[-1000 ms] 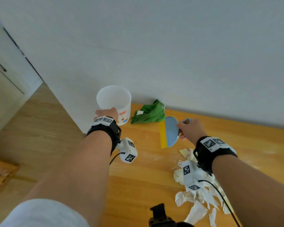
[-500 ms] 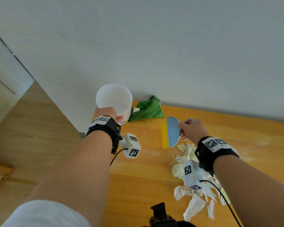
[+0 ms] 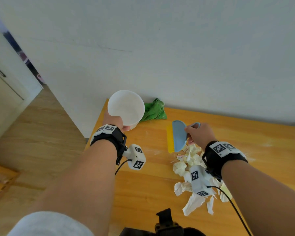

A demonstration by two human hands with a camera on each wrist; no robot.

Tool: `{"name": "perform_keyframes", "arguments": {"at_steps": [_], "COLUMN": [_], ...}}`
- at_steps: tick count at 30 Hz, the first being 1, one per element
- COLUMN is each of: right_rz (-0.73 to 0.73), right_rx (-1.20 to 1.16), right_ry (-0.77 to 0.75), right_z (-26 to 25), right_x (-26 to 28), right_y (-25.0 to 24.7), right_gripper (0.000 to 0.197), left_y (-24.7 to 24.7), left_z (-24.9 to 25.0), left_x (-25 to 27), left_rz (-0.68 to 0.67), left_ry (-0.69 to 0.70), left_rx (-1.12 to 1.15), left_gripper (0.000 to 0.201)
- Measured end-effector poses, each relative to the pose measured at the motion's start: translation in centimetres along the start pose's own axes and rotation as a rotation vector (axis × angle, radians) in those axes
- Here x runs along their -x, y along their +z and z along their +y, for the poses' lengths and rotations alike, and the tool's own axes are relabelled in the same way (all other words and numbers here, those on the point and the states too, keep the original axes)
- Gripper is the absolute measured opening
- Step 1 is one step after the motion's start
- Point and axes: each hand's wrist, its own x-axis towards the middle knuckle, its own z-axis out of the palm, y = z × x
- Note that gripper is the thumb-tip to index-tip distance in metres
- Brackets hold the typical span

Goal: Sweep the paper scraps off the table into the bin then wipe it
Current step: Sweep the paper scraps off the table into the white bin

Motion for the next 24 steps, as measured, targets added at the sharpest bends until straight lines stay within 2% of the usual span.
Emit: {"name": "perform_keyframes", "arguments": {"at_steps": [3,5,9,12,17,21,24], "right_rz": [-0.013,-0.031,-0.065,-0.056,-0.044,-0.019,-0.001], "right_rx": [-0.026,-0.055,-0.094,-0.128,-0.177,-0.136,-0.108], "right_ry": [-0.021,-0.038,-0.051,-0.062,-0.066,-0.086,-0.093], "right_z": [0.5,1.3,3.5,5.6,9.0,10.9,11.8], "right_x": [1.2,2.3,5.1,7.2,11.0,13.2,14.3], "right_y": [-1.2,-2.2,-4.9,-7.2,-9.5,-10.7,-11.5], "right_gripper": [0.020,0.018,0.024,0.027,0.032,0.037,0.037], "left_y": [0.1,0.2,0.9,1.7,2.8,2.3,1.7], "left_z": [-0.9,-1.7,-4.6,-7.2,-11.4,-13.5,-14.3], "left_x": [2.3,4.3,8.3,11.3,16.8,20.3,22.2], "left_rz": [0.007,0.048,0.120,0.150,0.167,0.104,0.034], "left_ry": [0.073,0.060,0.076,0.111,0.134,0.112,0.078], "left_rx": [-0.054,-0.055,-0.082,-0.188,-0.238,-0.289,-0.378], "left_gripper": [0.041,0.035,0.053,0.054,0.053,0.045,0.021]}}
